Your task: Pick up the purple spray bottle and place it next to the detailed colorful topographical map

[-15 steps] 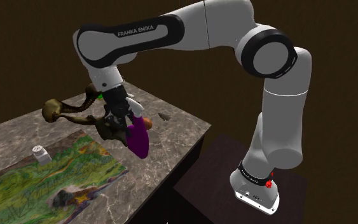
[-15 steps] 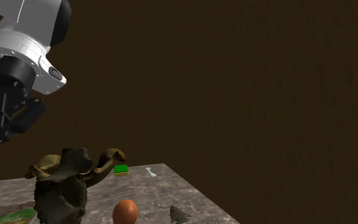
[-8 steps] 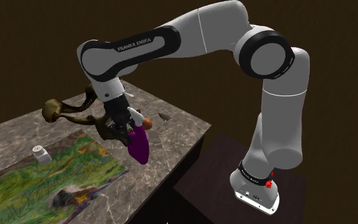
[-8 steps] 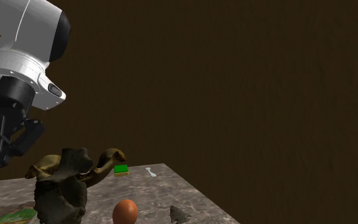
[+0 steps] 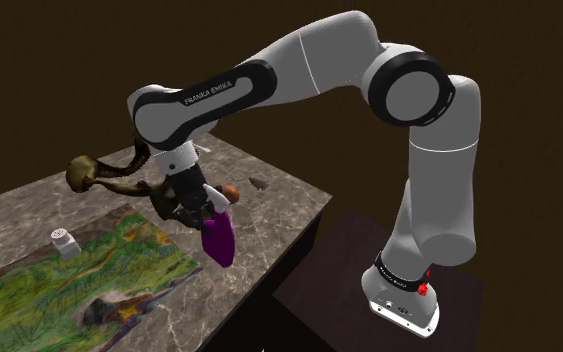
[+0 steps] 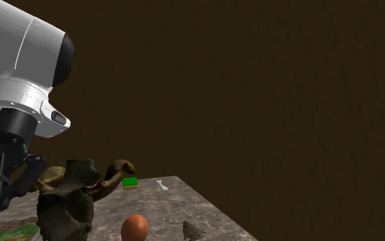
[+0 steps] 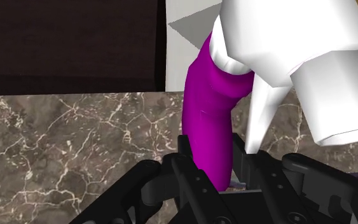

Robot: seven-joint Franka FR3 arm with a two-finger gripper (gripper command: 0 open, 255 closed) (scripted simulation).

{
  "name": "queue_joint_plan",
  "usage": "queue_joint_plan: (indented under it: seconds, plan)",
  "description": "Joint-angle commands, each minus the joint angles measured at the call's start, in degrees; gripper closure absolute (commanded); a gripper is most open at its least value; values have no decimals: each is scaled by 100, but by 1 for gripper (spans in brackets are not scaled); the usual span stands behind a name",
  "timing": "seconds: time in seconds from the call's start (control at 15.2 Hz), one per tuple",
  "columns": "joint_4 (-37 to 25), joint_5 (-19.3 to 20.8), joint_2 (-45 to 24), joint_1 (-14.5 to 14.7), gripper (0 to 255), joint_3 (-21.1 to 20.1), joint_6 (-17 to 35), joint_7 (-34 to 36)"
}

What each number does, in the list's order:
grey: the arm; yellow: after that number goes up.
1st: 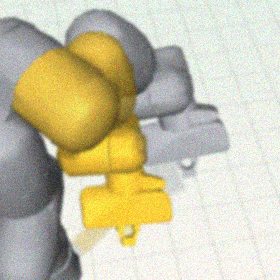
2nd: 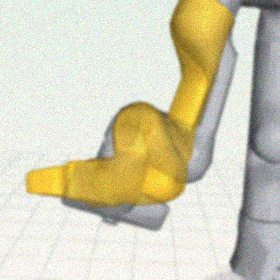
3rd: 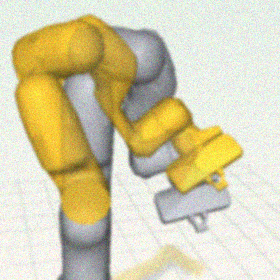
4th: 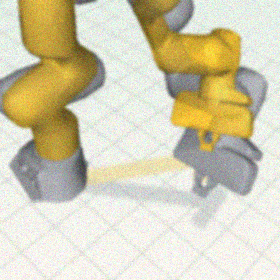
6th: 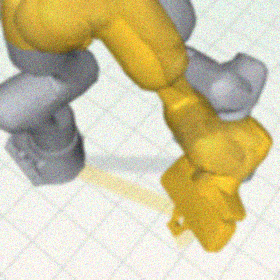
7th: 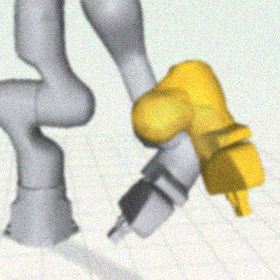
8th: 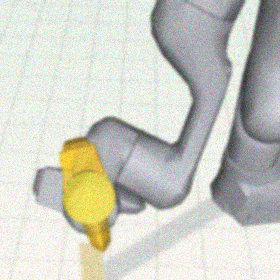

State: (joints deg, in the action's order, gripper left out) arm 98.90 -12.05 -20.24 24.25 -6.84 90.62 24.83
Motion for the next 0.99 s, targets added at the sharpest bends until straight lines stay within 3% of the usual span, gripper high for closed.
queue_joint_plan:
  seconds: [0.0,0.46,0.92]
  plan:
    - [77,1,-58,9,255,-1,137,-19]
    - [282,14,-287,27,255,6,565,-96]
    - [282,14,-287,27,255,6,565,-96]
